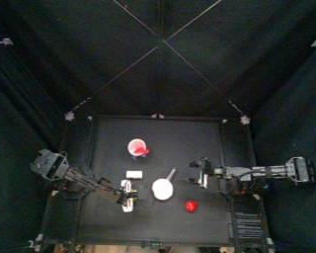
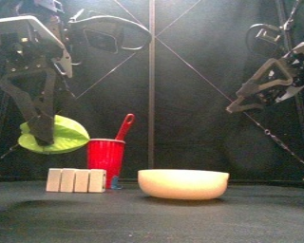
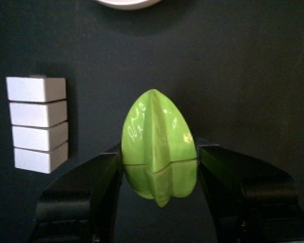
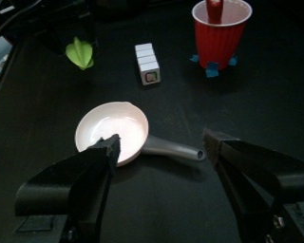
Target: Place starfruit in pan
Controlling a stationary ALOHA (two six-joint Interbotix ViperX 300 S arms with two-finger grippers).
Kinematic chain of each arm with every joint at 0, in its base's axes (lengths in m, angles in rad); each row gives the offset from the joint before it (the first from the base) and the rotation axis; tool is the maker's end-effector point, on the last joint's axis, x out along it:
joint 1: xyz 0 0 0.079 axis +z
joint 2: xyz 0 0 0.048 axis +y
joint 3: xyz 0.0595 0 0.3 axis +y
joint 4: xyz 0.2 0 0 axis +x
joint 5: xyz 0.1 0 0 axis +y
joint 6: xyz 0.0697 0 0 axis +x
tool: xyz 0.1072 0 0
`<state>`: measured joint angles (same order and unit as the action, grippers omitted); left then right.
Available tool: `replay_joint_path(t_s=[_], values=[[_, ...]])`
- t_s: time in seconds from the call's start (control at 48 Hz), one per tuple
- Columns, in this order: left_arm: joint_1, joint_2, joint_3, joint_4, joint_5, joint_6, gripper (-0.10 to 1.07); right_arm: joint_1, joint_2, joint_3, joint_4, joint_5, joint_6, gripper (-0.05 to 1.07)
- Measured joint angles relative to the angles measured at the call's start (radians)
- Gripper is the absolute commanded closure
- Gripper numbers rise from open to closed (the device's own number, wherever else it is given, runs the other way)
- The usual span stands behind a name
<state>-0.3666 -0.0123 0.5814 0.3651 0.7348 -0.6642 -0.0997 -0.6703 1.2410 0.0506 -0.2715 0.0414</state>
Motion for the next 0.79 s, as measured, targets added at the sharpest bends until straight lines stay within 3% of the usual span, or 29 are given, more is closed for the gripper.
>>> replay_joint_path(t_s=[0.25,0.438,0.792], values=[[0.005,0.000,-0.003,0.075,-0.025,-0.005,0.29,0.000,-0.026,-0.008,-0.031,-0.002,0.000,0.03],[0.026,0.000,-0.012,0.158,-0.109,-0.005,0.29,-0.003,-0.061,-0.011,-0.049,-0.002,0.000,0.03],[0.170,0.035,-0.018,0.138,-0.291,0.003,0.29,-0.003,-0.101,-0.003,-0.048,0.000,0.000,0.03]])
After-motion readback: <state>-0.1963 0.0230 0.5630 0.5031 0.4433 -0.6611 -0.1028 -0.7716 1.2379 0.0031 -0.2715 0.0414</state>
